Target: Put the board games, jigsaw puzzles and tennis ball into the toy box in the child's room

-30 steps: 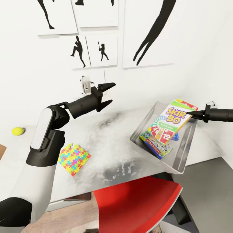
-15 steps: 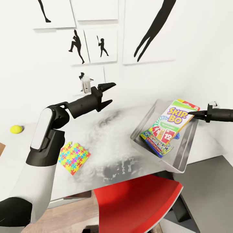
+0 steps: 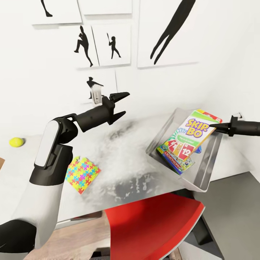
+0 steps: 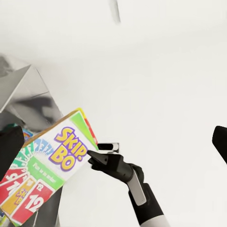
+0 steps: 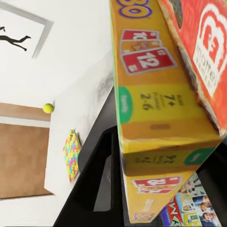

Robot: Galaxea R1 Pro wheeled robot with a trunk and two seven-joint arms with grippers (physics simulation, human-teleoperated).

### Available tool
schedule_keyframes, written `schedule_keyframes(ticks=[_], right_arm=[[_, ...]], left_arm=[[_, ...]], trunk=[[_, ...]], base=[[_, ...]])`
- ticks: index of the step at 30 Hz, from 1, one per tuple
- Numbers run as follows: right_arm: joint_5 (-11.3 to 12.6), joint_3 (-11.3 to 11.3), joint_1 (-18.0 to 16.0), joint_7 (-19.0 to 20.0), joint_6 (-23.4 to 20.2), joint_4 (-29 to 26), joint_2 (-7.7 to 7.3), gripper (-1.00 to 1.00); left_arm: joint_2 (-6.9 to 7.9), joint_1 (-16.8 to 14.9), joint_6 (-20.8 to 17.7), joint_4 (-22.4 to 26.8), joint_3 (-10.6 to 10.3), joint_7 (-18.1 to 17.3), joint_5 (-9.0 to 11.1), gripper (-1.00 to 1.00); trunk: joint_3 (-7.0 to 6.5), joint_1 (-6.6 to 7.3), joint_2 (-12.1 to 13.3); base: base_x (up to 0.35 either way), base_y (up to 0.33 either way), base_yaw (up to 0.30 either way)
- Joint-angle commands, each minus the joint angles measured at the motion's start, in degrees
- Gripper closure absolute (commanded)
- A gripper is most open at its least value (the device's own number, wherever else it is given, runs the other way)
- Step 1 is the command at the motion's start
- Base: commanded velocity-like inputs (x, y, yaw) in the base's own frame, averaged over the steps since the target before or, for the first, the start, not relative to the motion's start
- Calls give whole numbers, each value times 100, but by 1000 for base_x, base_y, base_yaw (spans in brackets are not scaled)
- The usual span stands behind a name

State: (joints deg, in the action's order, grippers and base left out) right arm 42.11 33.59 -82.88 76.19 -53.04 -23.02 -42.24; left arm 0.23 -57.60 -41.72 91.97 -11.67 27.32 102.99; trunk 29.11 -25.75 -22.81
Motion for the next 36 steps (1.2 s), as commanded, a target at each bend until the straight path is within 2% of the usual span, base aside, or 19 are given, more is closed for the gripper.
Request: schedule_keyframes(ticks=[1, 10, 23, 36], right_arm=[[19, 34, -10, 69, -28, 4, -5, 100], [17, 34, -9, 253, -28, 6, -6, 100], [29, 18, -9, 280, 7, -29, -85, 100], [33, -21, -20, 284, 16, -35, -100, 100]], left_arm=[[1, -6, 6, 5, -2, 72, 64, -100], [-48, -6, 6, 13, -2, 227, 71, -100], [-65, -6, 6, 14, -2, 254, 72, -100], [-67, -10, 6, 14, -2, 256, 72, -100]], trunk=[[19, -3, -11], [103, -3, -11], [151, -3, -11], [239, -3, -11]], base=[[0, 0, 0], [0, 0, 0], [0, 0, 0], [0, 0, 0]])
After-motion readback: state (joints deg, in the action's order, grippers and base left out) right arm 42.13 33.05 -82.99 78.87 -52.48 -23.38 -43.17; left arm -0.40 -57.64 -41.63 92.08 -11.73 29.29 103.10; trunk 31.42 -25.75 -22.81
